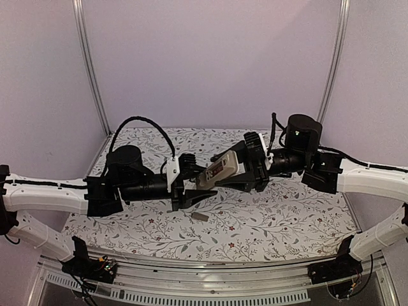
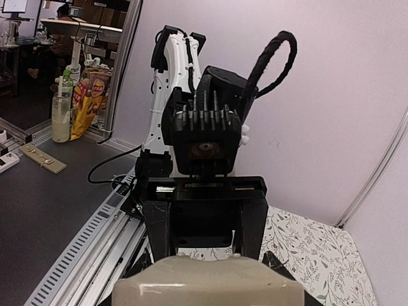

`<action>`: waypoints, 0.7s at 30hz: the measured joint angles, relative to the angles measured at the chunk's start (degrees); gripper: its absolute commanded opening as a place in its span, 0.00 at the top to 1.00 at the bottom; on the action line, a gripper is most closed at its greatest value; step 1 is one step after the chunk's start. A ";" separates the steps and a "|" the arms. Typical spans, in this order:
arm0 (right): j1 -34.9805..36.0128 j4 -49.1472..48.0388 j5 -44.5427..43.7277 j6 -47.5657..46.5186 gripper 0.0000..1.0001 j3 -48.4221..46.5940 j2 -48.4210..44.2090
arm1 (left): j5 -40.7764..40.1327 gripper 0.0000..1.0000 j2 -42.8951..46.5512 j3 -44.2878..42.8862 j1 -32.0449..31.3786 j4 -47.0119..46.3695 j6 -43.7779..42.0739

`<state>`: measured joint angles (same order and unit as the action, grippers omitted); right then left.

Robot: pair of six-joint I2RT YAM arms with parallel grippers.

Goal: Load the batteries into the remote control
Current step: Pass from the right arm to the left

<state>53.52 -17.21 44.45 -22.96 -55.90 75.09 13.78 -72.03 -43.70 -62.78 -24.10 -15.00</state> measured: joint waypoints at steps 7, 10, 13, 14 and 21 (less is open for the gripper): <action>0.02 0.37 -0.35 0.52 0.60 0.00 0.00 | -0.55 0.73 0.24 0.00 -0.37 0.85 -0.48; 0.24 1.16 -1.60 0.31 0.15 0.00 -0.11 | -1.53 0.76 1.11 -0.13 -0.68 3.13 -0.44; 0.26 3.54 -5.40 0.31 0.01 0.04 -0.92 | -4.50 0.81 2.08 -0.66 -0.81 7.80 0.26; 0.04 4.11 -6.60 0.35 0.01 0.07 -1.31 | -5.86 0.82 2.16 -0.87 -0.81 9.81 0.68; -4.59 9.42 -14.78 2.21 0.01 2.36 -8.17 | -11.21 0.83 -2.82 -1.16 -0.83 27.65 5.22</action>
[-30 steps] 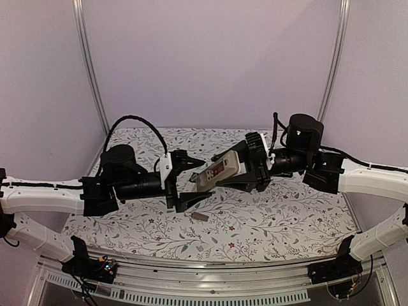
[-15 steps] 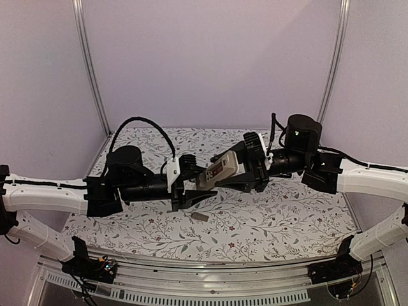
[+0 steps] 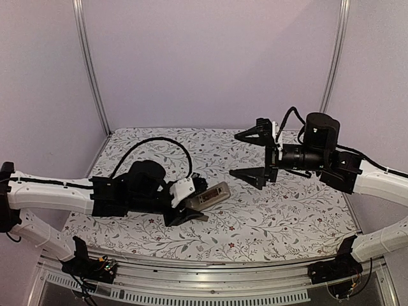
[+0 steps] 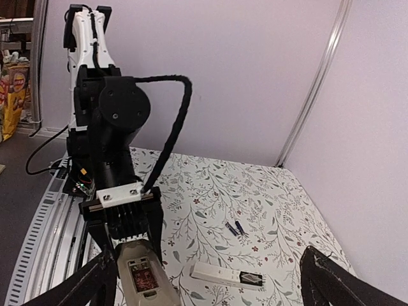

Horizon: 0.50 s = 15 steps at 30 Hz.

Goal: Load the batteries into the remote control
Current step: Pass from the right arm to the left, then place the remote control without the battery cover at the center of the board.

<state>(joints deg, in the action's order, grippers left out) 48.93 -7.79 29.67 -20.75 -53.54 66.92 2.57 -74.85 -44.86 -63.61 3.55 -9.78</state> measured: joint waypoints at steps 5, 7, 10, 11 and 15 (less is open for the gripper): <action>-1.84 1.42 -5.22 0.74 0.01 0.83 -3.02 | 1.46 0.84 -9.44 -0.04 -0.35 7.21 0.24; -1.86 1.53 -6.19 1.03 0.01 1.11 -3.04 | 1.99 0.83 -13.64 -0.13 -0.68 9.31 -0.22; -1.86 2.40 -6.86 1.46 0.01 1.66 -2.97 | 3.02 0.76 -18.91 -1.38 -0.98 12.07 -1.55; -1.86 2.62 -6.93 1.51 0.01 1.77 -2.93 | 3.34 0.74 -20.09 -2.05 -1.01 12.68 -2.01; -1.86 3.43 -7.08 1.53 0.01 1.90 -2.82 | 4.72 0.58 -25.00 -7.30 -1.03 13.99 -4.02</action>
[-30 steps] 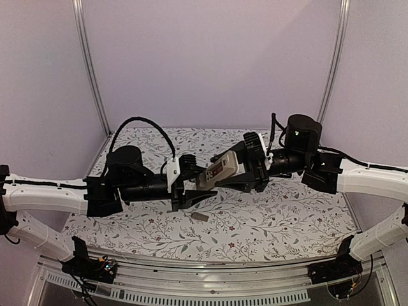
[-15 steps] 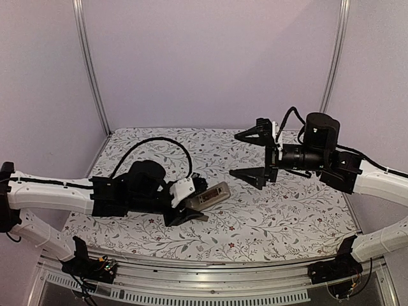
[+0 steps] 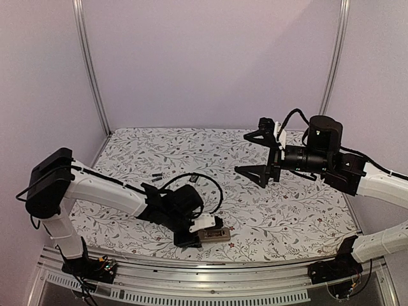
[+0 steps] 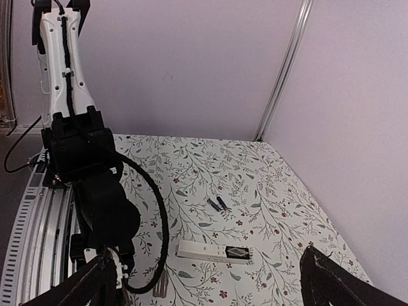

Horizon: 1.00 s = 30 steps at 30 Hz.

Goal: Load the batteries into the remote control
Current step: Place the remote control without the battery cover at the center of the board, then pick up the battery from the center of the board.

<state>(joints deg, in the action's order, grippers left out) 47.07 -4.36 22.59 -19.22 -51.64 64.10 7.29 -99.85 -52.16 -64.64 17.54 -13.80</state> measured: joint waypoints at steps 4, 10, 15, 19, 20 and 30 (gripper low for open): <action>0.00 0.02 0.00 0.00 0.01 0.33 0.00 | 0.04 0.42 -2.71 -2.95 -0.02 0.26 -1.86; 0.00 0.04 0.00 0.00 0.01 0.81 0.02 | -0.37 0.24 -3.30 -3.87 -0.02 0.57 -4.85; 0.00 0.02 0.02 0.09 0.01 0.83 0.09 | -0.22 0.23 -3.26 -4.46 -0.04 1.66 -6.10; 0.00 0.00 0.02 0.31 0.01 0.83 0.15 | 1.18 0.20 -1.44 -4.42 -0.07 3.32 -6.16; 0.00 0.00 0.02 0.37 0.01 0.83 0.15 | 1.66 0.18 -0.11 -4.26 -0.04 3.34 -6.14; 0.00 -0.28 -2.19 2.80 0.01 0.81 0.92 | 8.11 0.38 15.89 -9.92 25.59 -1.16 8.85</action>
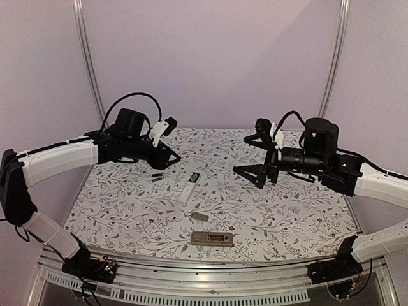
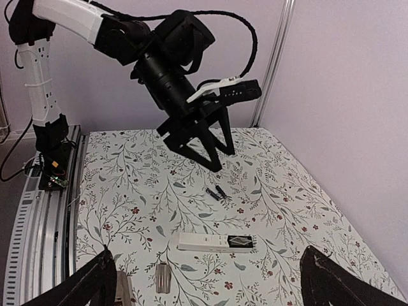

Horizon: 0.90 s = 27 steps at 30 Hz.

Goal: Load the batteries into the remote control
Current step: Pick up the battery from the center of the board.

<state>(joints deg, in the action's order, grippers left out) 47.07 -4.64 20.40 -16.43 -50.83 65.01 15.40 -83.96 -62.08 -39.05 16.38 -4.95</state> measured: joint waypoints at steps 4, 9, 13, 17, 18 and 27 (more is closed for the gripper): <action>-0.02 0.00 -0.44 1.09 0.01 0.00 0.87 | -5.31 0.30 -1.81 -4.31 11.65 2.82 2.80; -0.11 -0.13 -0.42 1.62 0.01 0.00 1.51 | -8.13 0.37 -7.30 -8.22 13.60 7.32 2.16; -0.13 -0.52 -0.35 1.62 0.01 0.00 1.77 | -7.98 0.36 -13.92 -12.72 17.84 9.97 -3.48; -0.17 -1.01 -0.28 1.62 0.01 0.17 1.81 | -8.02 0.36 -19.02 -13.27 20.37 12.41 -15.69; -0.17 -1.31 -0.17 1.62 0.01 0.35 1.81 | -7.21 0.36 -20.04 -12.66 20.57 12.72 -19.76; -0.22 -2.29 0.55 1.36 0.01 1.92 1.62 | 4.37 0.58 -24.11 -13.25 25.18 14.05 -40.61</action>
<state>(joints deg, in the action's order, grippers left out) 46.85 -6.94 20.95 -15.07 -48.90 66.63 19.77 -108.07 -75.33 -13.87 30.44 -45.56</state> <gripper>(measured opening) 0.989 0.429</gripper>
